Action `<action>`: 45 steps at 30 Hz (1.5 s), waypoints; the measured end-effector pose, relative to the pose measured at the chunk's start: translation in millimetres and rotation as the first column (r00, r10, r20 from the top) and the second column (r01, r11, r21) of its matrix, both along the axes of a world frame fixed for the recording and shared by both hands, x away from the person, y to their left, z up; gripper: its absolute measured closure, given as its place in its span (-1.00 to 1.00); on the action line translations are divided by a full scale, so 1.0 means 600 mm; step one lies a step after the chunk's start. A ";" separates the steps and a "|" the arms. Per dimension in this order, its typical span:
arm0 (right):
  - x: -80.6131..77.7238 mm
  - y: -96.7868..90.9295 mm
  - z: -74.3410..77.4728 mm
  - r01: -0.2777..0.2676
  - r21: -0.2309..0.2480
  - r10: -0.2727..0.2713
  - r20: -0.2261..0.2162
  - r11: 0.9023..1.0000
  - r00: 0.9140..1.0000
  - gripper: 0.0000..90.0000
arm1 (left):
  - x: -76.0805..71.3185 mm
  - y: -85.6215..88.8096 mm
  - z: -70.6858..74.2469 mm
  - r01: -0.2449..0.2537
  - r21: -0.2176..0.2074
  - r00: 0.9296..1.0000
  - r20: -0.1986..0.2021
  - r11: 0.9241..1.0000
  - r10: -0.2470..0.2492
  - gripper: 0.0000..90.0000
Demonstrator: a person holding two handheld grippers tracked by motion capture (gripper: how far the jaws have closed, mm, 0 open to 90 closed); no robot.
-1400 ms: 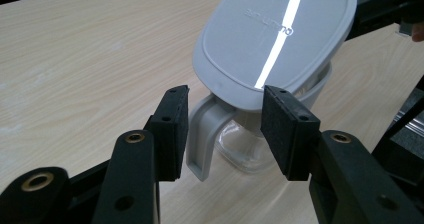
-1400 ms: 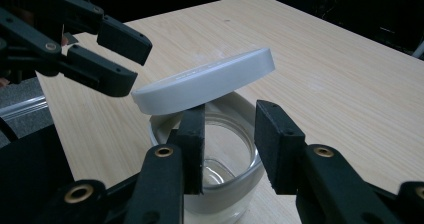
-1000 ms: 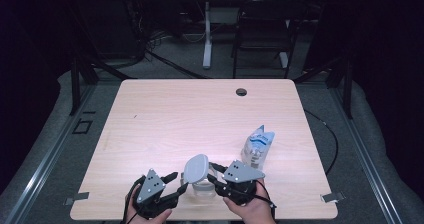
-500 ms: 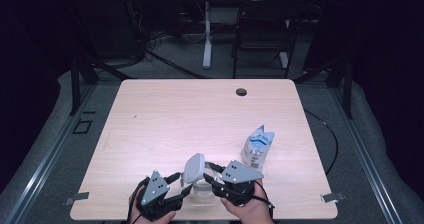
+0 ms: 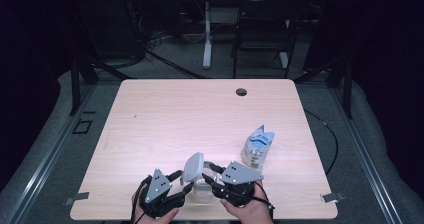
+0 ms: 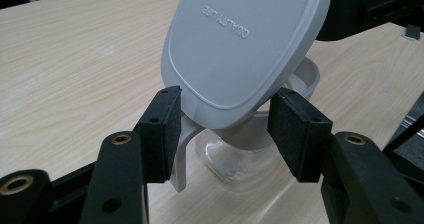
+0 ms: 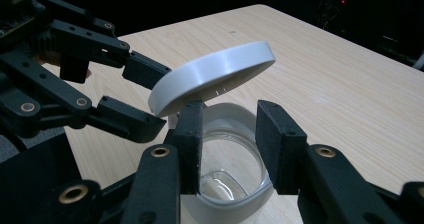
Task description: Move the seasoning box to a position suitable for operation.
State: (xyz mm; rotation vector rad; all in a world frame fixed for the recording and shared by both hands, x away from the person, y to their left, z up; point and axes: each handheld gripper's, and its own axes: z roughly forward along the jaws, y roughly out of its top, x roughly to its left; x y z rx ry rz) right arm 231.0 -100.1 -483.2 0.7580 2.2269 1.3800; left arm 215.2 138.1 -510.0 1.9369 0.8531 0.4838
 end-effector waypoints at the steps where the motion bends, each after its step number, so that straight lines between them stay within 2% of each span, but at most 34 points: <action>1: 0.000 -0.001 0.000 0.001 -0.002 -0.001 -0.002 1.000 1.000 0.42 | 0.000 0.002 0.001 -0.005 -0.010 1.000 0.004 1.000 0.005 0.07; 10: 0.007 -0.007 -0.017 0.017 -0.017 -0.017 -0.028 1.000 0.999 0.41 | -0.001 0.005 0.004 -0.009 -0.009 1.000 0.016 1.000 0.009 0.07; 23: 0.012 -0.016 -0.041 0.042 -0.049 -0.044 -0.057 0.998 0.997 0.39 | 0.000 0.014 0.011 -0.019 -0.030 0.999 0.032 0.999 0.020 0.12; 35: 0.014 -0.020 -0.042 0.051 -0.038 -0.054 -0.069 0.998 0.996 0.37 | 0.003 0.018 0.013 0.003 -0.041 1.000 0.030 0.999 -0.002 0.31; 45: 0.018 -0.024 -0.042 0.052 -0.041 -0.055 -0.069 0.998 0.996 0.38 | 0.001 0.014 0.012 0.015 -0.040 0.999 0.030 0.999 -0.014 0.33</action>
